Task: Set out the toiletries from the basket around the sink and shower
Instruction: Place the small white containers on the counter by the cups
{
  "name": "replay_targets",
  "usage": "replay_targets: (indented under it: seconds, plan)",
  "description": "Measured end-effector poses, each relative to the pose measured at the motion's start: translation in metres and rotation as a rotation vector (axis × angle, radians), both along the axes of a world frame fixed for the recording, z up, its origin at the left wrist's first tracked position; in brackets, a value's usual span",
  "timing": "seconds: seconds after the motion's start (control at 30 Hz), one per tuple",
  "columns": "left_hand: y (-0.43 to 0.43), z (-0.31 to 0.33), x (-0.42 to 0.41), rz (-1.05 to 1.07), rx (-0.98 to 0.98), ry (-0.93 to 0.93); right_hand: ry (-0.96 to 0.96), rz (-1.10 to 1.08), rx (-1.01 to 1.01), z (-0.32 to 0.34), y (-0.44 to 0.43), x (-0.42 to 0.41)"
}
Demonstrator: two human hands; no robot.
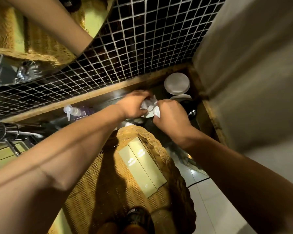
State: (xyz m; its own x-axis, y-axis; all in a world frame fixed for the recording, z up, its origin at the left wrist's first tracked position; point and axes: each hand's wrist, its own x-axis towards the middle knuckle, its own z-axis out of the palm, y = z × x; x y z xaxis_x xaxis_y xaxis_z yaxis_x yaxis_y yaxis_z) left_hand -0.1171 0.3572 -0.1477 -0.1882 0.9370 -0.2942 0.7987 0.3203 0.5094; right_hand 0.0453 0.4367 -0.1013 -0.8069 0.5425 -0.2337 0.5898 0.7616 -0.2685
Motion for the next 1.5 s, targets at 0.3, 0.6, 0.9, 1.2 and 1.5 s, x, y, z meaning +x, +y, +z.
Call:
replay_targets:
  seconds: [0.3, 0.6, 0.9, 1.2, 1.5]
  plan:
    - [-0.044, 0.009, -0.009, -0.003, 0.083, 0.053, 0.069, 0.013, -0.056, 0.002, -0.012, -0.017]
    - [-0.071, 0.018, -0.011, -0.228, -0.167, 0.457, 0.004, 0.075, -0.063, -0.020, -0.010, -0.033]
    - [-0.072, 0.021, -0.010, -0.203, -0.253, 0.414, -0.038, 0.177, -0.037, -0.034, -0.008, -0.024]
    - [-0.072, 0.020, -0.009, -0.182, -0.329, 0.404, -0.183, 0.392, -0.034, -0.036, -0.026, -0.004]
    - [-0.073, 0.017, -0.007, -0.160, -0.361, 0.394, -0.323, 0.381, -0.077, -0.042, -0.031, -0.004]
